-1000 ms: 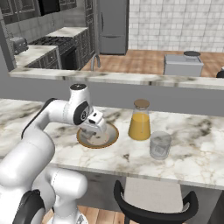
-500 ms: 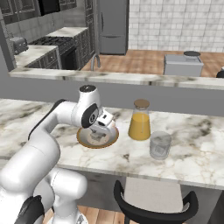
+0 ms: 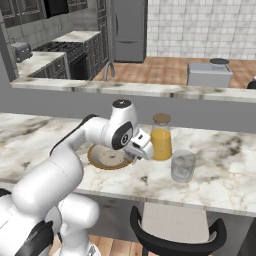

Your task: There are two ice cubes in the ice bowl. Place both ice cubes in the glass cup.

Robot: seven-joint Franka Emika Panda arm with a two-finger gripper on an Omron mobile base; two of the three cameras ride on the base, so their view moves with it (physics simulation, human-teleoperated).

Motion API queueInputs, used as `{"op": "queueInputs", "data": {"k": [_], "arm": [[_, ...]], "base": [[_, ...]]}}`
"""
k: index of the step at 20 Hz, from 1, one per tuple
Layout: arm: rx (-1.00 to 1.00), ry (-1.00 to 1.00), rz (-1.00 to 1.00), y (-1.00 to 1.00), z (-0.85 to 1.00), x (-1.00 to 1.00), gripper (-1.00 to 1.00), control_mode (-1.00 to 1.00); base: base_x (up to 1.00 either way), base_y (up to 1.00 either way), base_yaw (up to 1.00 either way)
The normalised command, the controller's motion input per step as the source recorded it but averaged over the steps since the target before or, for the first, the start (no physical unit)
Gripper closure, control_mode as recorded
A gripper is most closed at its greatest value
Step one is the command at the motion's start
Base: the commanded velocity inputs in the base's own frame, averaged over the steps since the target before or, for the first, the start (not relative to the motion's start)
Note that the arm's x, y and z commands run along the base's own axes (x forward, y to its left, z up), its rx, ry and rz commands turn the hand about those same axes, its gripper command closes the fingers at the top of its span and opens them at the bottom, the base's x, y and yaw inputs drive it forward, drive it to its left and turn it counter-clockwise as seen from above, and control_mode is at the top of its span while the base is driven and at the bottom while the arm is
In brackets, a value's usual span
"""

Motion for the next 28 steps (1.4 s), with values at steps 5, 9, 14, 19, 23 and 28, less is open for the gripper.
{"op": "queueInputs", "data": {"k": [5, 9, 14, 19, 23, 28], "arm": [[-0.01, 0.00, -0.12, -0.71, 0.00, 0.00, 1.00, -1.00], [0.01, 0.00, -0.06, -0.66, 0.07, 0.02, 1.00, -1.00], [0.03, 0.00, -0.02, -0.58, 0.16, 0.17, 1.00, -1.00], [0.02, 0.00, 0.00, -0.40, 0.00, 0.21, 1.00, -1.00], [0.07, 0.02, 0.00, -0.41, 0.00, 0.26, 1.00, -1.00], [0.09, 0.00, 0.00, -0.38, 0.00, 0.33, 1.00, -1.00]], "base": [[0.00, 0.00, 0.00], [0.00, 0.00, 0.00], [0.00, 0.00, 0.00], [0.00, 0.00, 0.00], [0.00, 0.00, 0.00], [0.00, 0.00, 0.00]]}}
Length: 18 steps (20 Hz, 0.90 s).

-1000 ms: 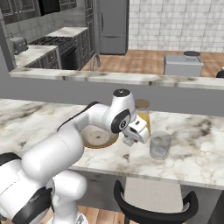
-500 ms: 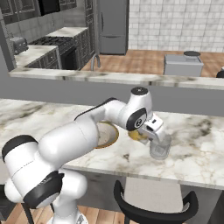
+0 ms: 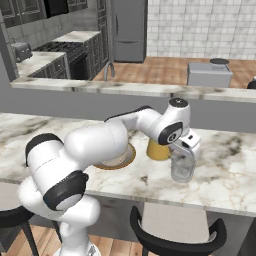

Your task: There are two ice cubes in the ice bowl. Place both ice cubes in the glass cup.

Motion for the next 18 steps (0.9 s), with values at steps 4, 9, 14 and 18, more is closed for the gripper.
{"op": "queueInputs", "data": {"k": [4, 9, 14, 18], "arm": [[0.07, 0.00, 0.00, -0.26, 0.00, 0.34, 1.00, -1.00], [0.01, 0.03, 0.00, -0.21, -0.07, 0.34, 1.00, -1.00], [0.00, 0.07, 0.00, -0.16, -0.28, 0.35, 1.00, -1.00], [0.00, 0.07, 0.00, -0.17, -0.38, 0.33, 1.00, -1.00]], "base": [[0.00, 0.00, 0.00], [0.00, 0.00, 0.00], [0.00, 0.00, 0.00], [0.00, 0.00, 0.00]]}}
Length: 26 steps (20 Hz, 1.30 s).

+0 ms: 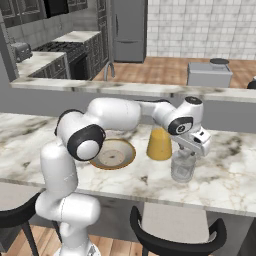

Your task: There are two ice cubes in the ice bowl. Place both ice cubes in the glass cup.

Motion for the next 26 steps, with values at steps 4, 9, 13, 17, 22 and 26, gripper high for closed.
{"op": "queueInputs", "data": {"k": [4, 9, 13, 17, 22, 26], "arm": [[0.01, 0.02, 0.00, -0.25, -0.29, 0.29, 1.00, -1.00], [0.02, 0.00, 0.00, -0.27, -0.17, 0.29, 1.00, -1.00], [0.01, 0.00, 0.00, -0.09, -0.14, 0.35, 1.00, -1.00], [0.00, 0.00, 0.00, 0.00, -0.21, 0.21, 1.00, -1.00], [0.00, 0.00, 0.00, 0.02, -0.14, 0.10, 1.00, -1.00], [0.00, 0.00, 0.00, 0.11, -0.01, -0.06, 1.00, -1.00]], "base": [[0.00, 0.00, 0.00], [0.00, 0.00, 0.00], [0.00, 0.00, 0.00], [0.00, 0.00, 0.00], [0.00, 0.00, 0.00], [0.00, 0.00, 0.00]]}}
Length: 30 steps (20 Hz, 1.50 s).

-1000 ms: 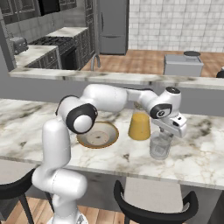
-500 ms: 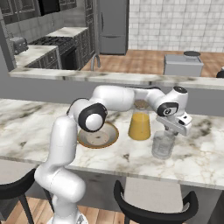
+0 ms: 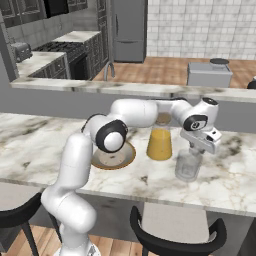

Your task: There are two ice cubes in the ice bowl. Place both ice cubes in the glass cup.

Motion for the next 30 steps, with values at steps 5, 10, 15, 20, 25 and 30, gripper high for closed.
{"op": "queueInputs", "data": {"k": [5, 10, 15, 20, 25, 30], "arm": [[0.00, 0.00, 0.00, 0.34, 0.00, -0.10, 1.00, -1.00], [-0.01, 0.00, 0.00, 0.40, -0.02, -0.11, 1.00, -1.00], [-0.04, -0.04, 0.02, 0.01, -0.07, -0.18, 1.00, -1.00], [0.00, -0.14, 0.05, -0.26, 0.00, -0.22, 1.00, -1.00], [0.00, -0.03, 0.01, -0.11, 0.00, -0.03, 1.00, -1.00], [0.00, -0.03, 0.00, 0.00, 0.00, 0.00, 1.00, -1.00]], "base": [[0.00, 0.00, 0.00], [0.00, 0.00, 0.00], [0.00, 0.00, 0.00], [0.00, 0.00, 0.00], [0.00, 0.00, 0.00], [0.00, 0.00, 0.00]]}}
